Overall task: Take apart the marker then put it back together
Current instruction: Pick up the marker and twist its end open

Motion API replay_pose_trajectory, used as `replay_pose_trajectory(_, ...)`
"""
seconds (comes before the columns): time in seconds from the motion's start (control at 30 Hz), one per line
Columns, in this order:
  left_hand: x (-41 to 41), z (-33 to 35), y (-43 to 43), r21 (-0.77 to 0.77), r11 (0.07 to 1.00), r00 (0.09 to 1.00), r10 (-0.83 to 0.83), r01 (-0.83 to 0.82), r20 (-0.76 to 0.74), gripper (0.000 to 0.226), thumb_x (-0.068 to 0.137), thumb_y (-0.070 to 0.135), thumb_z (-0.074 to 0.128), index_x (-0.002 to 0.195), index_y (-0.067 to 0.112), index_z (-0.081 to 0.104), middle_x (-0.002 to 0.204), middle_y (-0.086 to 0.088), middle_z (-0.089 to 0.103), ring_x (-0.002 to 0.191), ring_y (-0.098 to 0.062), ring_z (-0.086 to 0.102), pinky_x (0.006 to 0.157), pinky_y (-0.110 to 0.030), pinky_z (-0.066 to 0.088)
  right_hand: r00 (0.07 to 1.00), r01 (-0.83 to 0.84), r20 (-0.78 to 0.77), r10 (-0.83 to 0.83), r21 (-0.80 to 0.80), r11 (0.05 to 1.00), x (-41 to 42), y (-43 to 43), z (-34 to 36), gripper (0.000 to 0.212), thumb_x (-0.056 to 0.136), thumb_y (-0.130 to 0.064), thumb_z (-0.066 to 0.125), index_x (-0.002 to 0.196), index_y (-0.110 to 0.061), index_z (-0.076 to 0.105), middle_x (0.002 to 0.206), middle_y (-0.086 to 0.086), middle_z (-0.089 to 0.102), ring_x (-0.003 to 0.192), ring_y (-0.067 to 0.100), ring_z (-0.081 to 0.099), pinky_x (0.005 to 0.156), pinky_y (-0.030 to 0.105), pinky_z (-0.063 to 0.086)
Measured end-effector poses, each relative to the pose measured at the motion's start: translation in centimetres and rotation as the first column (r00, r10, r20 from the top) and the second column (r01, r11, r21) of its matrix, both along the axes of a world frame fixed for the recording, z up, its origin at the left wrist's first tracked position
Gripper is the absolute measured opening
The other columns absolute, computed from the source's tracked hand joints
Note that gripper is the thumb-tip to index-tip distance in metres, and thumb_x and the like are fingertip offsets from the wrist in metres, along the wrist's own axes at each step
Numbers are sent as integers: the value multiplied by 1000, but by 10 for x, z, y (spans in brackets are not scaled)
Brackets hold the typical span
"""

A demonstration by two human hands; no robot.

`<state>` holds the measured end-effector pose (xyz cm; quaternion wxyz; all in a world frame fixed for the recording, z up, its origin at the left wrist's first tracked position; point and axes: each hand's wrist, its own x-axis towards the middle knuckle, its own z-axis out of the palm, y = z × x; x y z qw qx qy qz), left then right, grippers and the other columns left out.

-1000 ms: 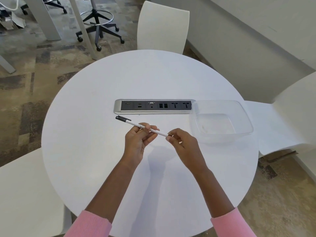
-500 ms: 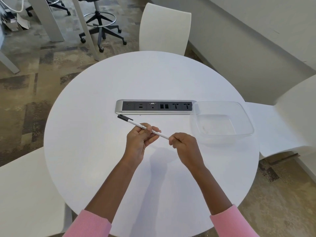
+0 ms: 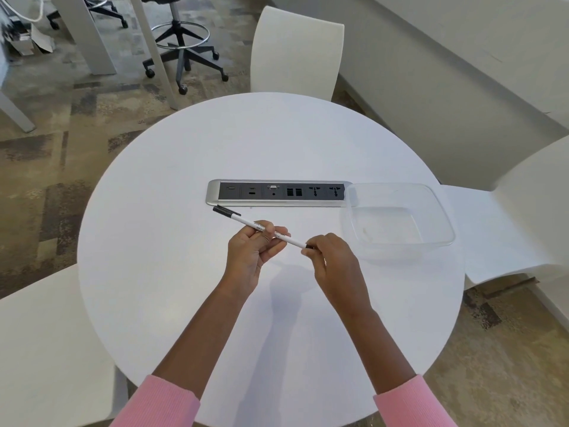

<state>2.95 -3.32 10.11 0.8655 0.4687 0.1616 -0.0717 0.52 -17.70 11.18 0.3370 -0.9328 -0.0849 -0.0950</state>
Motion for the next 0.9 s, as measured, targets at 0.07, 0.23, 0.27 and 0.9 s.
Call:
replay_pose_trajectory(0.07,-1,0,-1,-16,1000,1000,-5,5,2,17,91,4,50,75,8,57,63,-1,73,69,-13,72,59,-18,57,999,-19,47,22,-46,999,1,0,0,8,84,-2,58,80,3,62,70,20,59,68,32,52,58,38,42)
replay_pose_trajectory(0.23,-1,2,-1,8,1000,999,-28,28,19,19,91,5,49,74,9,55,62,0,72,67,-12,71,58,-17,57,977,46,-213,-11,161,986,3,-1,4,19,86,-5,52,69,-4,61,62,4,50,65,22,45,57,28,31)
replay_pose_trajectory(0.27,0,2,-1,11,999,999,-35,34,23,19,91,5,48,74,9,54,62,0,72,66,-12,71,58,-17,56,957,85,-290,-14,233,969,5,-2,5,24,85,-6,51,63,-8,59,58,0,47,61,20,43,55,28,30)
replay_pose_trajectory(0.9,4,-2,-4,-28,1000,999,-3,2,-38,17,90,4,51,75,7,58,63,-2,74,66,-15,72,56,-18,57,999,-29,-25,28,-18,999,2,-8,-1,11,86,-5,55,79,1,61,72,18,57,68,26,47,61,24,31)
